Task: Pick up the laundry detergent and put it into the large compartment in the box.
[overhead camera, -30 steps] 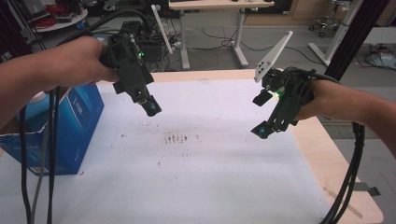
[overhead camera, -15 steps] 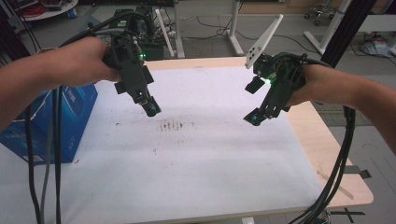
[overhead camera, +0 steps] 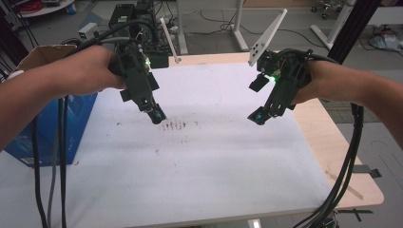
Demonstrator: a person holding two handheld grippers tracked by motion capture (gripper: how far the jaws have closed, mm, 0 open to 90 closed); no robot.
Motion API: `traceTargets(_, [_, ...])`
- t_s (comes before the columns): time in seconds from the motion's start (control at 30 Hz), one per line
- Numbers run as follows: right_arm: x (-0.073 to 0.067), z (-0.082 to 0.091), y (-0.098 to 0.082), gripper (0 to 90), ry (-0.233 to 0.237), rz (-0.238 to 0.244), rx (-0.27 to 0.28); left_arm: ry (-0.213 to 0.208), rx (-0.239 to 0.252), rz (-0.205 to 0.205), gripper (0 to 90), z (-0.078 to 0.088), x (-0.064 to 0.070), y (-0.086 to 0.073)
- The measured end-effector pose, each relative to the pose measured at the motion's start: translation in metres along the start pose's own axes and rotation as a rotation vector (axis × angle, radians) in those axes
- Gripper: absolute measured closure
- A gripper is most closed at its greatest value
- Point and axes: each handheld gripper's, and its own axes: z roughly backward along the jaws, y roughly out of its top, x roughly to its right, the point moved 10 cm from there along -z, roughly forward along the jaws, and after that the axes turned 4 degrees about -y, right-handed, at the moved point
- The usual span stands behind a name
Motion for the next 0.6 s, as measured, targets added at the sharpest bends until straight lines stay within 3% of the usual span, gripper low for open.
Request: traceTargets(0.6, [-0.0007,0.001,0.0001,1.6,-0.002,-0.002,0.003,-0.003,0.014,0.008,1.7,-0.002,-0.0012,0.0015])
